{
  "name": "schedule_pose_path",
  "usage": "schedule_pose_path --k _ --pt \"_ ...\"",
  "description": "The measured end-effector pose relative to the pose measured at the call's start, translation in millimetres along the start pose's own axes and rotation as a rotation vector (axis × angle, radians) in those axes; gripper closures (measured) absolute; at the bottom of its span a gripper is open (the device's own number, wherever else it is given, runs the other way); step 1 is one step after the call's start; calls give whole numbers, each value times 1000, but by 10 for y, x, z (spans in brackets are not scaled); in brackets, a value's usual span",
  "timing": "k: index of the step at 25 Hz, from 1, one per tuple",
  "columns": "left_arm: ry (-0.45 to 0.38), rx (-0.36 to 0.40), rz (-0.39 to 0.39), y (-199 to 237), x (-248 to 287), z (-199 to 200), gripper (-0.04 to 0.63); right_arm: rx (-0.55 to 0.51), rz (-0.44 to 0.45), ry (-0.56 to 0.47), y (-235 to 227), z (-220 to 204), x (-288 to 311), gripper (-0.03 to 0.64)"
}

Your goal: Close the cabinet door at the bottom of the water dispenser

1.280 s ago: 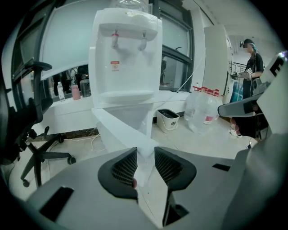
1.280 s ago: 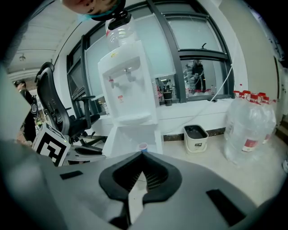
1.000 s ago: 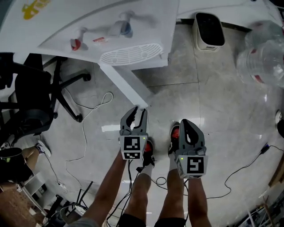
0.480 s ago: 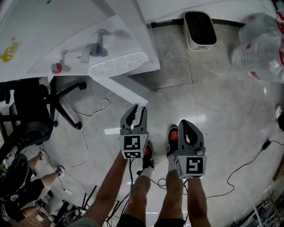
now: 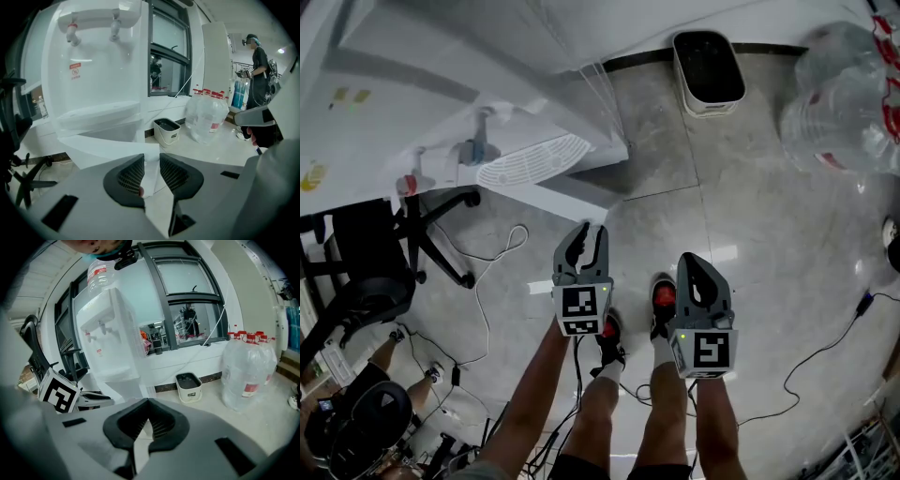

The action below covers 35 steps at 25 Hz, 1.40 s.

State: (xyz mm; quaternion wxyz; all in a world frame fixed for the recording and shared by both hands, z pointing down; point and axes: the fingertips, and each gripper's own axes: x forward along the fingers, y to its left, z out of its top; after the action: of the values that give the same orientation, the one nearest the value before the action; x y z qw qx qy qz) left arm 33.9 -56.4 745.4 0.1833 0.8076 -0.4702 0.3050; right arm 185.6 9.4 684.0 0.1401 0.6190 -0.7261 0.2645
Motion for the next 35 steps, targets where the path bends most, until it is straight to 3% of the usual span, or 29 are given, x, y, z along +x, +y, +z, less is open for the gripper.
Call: schedule_pose_path --k 35 --pt "-52 43 92 47 785 638 512 -4 18 -33 -657 368 662 603"
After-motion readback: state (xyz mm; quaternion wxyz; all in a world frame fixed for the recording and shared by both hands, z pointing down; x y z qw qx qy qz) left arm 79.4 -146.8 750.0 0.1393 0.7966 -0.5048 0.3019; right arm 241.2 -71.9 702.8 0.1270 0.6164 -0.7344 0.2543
